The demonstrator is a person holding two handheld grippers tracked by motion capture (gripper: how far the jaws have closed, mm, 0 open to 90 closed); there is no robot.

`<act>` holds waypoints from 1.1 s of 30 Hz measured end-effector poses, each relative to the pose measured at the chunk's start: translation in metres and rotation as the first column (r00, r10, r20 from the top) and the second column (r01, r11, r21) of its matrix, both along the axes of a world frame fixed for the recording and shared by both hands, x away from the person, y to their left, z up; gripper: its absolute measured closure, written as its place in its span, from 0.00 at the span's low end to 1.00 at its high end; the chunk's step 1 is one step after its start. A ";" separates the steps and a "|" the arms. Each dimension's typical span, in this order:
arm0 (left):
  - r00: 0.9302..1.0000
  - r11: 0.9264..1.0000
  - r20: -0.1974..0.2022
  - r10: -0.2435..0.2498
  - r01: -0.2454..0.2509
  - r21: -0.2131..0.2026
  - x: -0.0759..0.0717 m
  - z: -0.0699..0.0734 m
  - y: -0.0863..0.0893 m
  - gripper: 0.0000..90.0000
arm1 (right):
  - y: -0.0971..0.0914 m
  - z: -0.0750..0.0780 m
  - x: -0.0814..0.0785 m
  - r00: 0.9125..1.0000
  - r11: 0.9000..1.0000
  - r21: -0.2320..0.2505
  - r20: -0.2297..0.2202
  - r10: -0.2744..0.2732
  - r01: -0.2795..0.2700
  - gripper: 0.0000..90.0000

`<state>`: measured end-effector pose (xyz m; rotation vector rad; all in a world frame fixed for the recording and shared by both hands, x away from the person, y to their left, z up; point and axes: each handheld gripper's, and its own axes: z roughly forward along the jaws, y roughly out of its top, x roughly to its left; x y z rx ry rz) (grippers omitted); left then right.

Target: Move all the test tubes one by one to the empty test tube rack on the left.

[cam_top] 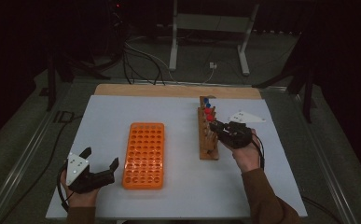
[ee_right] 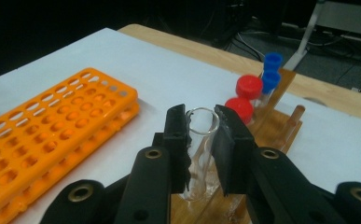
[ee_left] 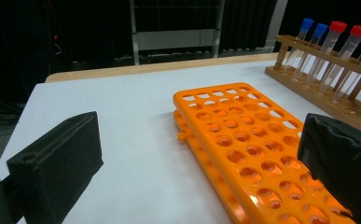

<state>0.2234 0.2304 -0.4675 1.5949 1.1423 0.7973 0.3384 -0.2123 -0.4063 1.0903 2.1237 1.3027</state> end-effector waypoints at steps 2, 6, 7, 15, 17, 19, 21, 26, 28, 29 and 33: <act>1.000 1.000 -0.003 -0.004 0.004 0.001 0.000 0.000 -0.001 0.01 | -0.001 0.005 -0.001 1.000 1.000 0.005 0.006 0.002 -0.002 0.85; 1.000 1.000 0.000 -0.004 0.004 0.011 0.000 0.001 -0.002 0.01 | -0.002 0.011 -0.002 1.000 1.000 0.008 0.017 0.007 -0.008 0.85; 1.000 0.999 0.009 -0.005 0.004 0.038 -0.001 0.002 -0.004 0.01 | -0.003 0.015 -0.002 1.000 1.000 0.019 0.021 0.011 -0.011 0.85; 0.999 0.998 0.030 -0.026 0.024 0.055 0.005 0.009 -0.014 0.01 | 0.001 0.026 -0.003 0.999 0.999 0.011 0.041 0.032 -0.032 0.85; 0.999 0.998 0.032 -0.042 0.040 0.054 0.008 0.013 -0.018 0.01 | 0.002 0.029 -0.002 0.998 0.999 0.016 0.045 0.036 -0.037 0.85; 0.997 0.997 0.037 -0.065 0.063 0.042 0.011 0.017 -0.023 0.01 | 0.005 0.032 -0.002 0.998 0.999 0.016 0.047 0.039 -0.040 0.85; 0.996 0.996 0.041 -0.084 0.083 0.028 0.015 0.021 -0.030 0.01 | 0.008 0.033 -0.002 0.997 0.998 0.020 0.048 0.055 -0.056 0.85; 0.990 0.991 0.047 -0.136 0.136 -0.001 0.028 0.029 -0.048 0.01 | 0.015 0.032 -0.002 0.997 0.997 0.012 0.038 0.074 -0.074 0.85; 0.984 0.986 0.051 -0.169 0.169 0.008 0.035 0.032 -0.061 0.01 | 0.019 0.029 -0.002 0.996 0.996 0.016 0.030 0.088 -0.089 0.85; 0.980 0.981 0.048 -0.194 0.193 0.017 0.040 0.035 -0.071 0.01 | 0.020 0.029 -0.001 0.995 0.996 0.018 0.029 0.091 -0.092 0.85; 0.968 0.969 0.051 -0.247 0.247 0.012 0.049 0.038 -0.095 0.01 | 0.027 0.025 -0.002 0.994 0.994 0.013 0.015 0.113 -0.113 0.85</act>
